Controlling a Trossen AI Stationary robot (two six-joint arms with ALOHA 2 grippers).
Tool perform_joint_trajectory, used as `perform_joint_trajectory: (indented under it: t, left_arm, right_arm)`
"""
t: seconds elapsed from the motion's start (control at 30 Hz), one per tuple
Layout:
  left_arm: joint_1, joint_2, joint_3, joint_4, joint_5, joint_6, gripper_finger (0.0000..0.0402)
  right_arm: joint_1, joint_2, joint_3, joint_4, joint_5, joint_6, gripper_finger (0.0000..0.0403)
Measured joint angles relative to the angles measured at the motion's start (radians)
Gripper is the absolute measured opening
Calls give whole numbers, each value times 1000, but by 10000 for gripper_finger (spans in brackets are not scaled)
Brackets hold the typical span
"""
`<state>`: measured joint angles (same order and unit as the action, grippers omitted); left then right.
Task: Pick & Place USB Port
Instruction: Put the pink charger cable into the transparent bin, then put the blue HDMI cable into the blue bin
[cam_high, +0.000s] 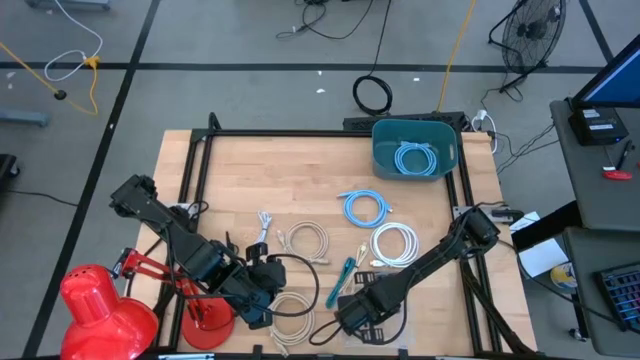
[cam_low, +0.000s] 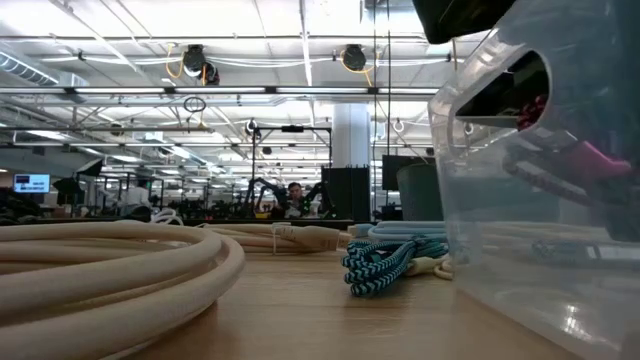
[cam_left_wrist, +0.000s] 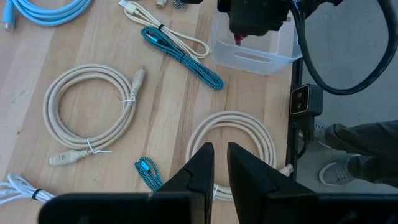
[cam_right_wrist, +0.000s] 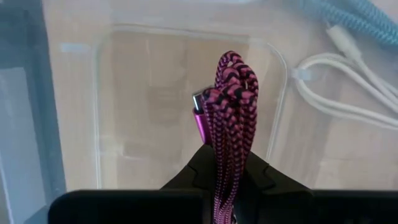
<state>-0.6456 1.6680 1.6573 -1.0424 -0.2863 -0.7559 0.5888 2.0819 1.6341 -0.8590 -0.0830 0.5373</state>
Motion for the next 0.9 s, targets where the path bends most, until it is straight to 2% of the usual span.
perform_joint_trajectory:
  t: [0.17, 0.6, 0.9]
  left_arm:
    - [0, 0, 0, 0, -1, -2, 46]
    - [0, 0, 0, 0, -3, -5, 46]
    - [0, 0, 0, 0, -7, -1, 46]
  right_arm:
    - [-1, -2, 0, 27, -23, -8, 29]
    - [-2, 0, -2, 37, -24, 25, 108]
    - [-17, -56, 0, 62, -53, 41, 115]
